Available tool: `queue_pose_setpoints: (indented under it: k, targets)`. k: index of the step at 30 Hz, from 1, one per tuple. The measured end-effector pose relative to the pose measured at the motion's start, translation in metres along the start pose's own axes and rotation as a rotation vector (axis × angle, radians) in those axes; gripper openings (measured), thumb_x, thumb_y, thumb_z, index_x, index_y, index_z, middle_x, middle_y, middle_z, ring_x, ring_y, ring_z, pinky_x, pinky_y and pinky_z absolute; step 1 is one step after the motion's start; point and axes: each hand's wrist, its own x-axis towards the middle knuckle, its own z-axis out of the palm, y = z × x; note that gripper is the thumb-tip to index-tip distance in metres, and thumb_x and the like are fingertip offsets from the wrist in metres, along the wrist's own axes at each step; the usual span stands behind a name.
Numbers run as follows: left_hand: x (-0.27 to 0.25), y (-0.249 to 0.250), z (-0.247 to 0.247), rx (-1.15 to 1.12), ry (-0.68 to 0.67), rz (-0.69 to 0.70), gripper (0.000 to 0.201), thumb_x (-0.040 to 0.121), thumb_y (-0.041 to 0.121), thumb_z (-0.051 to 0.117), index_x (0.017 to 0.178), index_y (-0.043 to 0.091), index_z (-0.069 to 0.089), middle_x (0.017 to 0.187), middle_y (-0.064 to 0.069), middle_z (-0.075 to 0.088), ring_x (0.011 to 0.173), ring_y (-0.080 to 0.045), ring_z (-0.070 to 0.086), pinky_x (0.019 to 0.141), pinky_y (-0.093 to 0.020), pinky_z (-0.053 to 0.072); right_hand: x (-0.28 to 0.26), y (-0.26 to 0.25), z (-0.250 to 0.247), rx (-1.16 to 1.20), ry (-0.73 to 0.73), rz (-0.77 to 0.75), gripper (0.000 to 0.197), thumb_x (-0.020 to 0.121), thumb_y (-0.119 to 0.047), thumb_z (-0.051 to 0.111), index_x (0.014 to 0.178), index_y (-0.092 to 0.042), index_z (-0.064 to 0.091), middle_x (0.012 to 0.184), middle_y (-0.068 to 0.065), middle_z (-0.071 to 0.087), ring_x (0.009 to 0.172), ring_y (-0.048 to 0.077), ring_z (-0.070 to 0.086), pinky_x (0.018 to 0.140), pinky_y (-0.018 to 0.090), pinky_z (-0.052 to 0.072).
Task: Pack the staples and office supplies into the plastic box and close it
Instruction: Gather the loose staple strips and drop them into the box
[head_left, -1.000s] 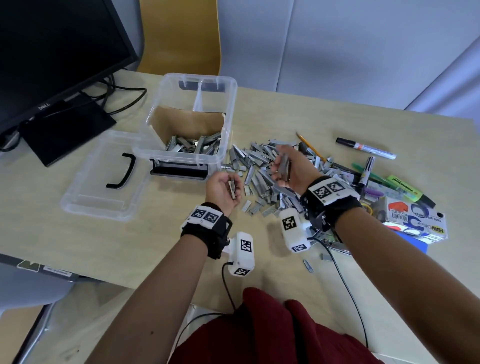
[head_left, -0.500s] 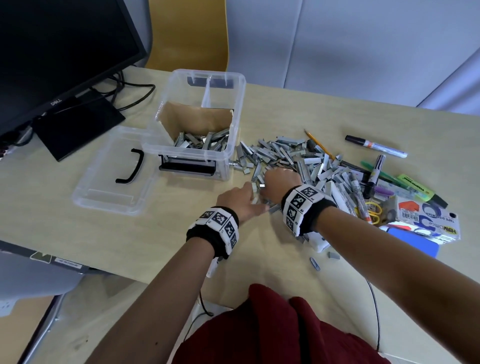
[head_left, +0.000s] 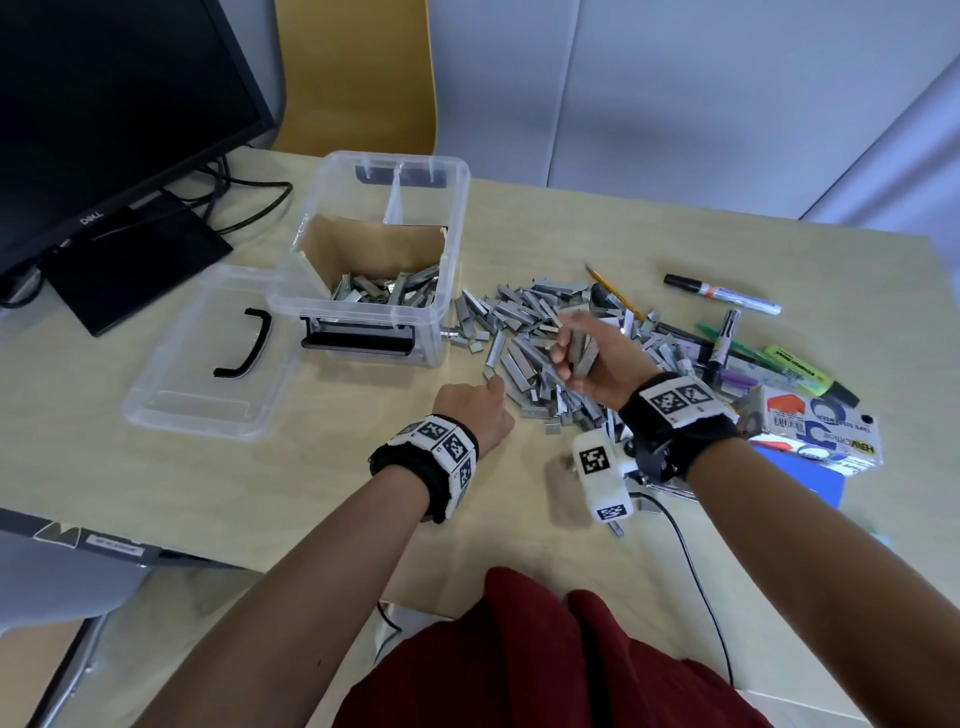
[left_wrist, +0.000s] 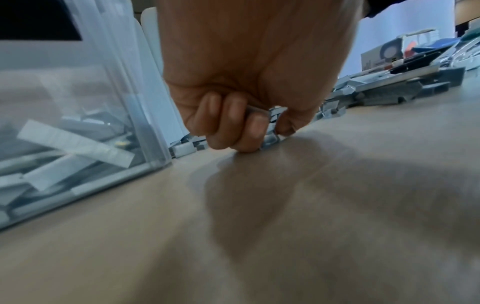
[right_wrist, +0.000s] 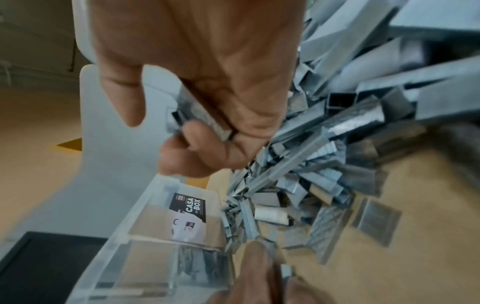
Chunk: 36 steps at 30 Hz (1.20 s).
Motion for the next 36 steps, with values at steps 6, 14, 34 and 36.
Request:
queue_pose_setpoints:
  k: [6,14,34,36]
  targets:
    - [-0.002,-0.002,-0.002,-0.095,-0.008,-0.039,0.043,0.095,0.027,0.032,0.133,0.006,0.035,0.107,-0.012,0.064,0.095,-0.031,0.061,0.069,-0.031,0.035,0.005,0.010,0.002,-1.074,0.289,-0.126,0.033,0.086,-0.019,0.059,0.058,-0.012,0.042,0.054,0.001,0.042,0.050,0.015,0.041,0.049,0.022,0.035]
    - [-0.001,-0.012,0.000,-0.914,-0.006,-0.257,0.028,0.095,0.022,0.031,0.071,0.016,0.042,0.071,-0.005,0.045,0.067,-0.022,0.042,0.070,-0.033,0.037,0.007,0.024,0.016,-1.689,0.343,-0.082,0.034,0.091,-0.033,0.050,0.112,-0.007,0.047,0.107,0.011,0.061,0.100,0.030,0.059,0.074,0.033,0.042]
    - [-0.008,-0.037,-0.105,-2.410,-0.140,-0.042,0.040,0.100,0.034,0.030,0.070,0.014,0.047,0.046,0.005,0.047,0.033,-0.005,0.040,0.031,-0.015,0.031,-0.004,-0.013,0.018,0.291,-0.080,-0.045,0.024,0.081,-0.023,0.037,0.063,-0.013,0.049,0.053,0.001,0.055,0.041,0.012,0.048,0.039,0.013,0.030]
    - [-0.002,-0.053,-0.118,-2.470,-0.008,-0.239,0.038,0.100,0.031,0.032,0.071,0.013,0.048,0.049,0.003,0.047,0.037,-0.007,0.042,0.032,-0.015,0.032,-0.004,-0.023,0.029,0.353,-0.113,-0.048,0.021,0.074,-0.023,0.040,0.064,-0.010,0.054,0.059,0.003,0.058,0.042,0.013,0.049,0.037,0.012,0.031]
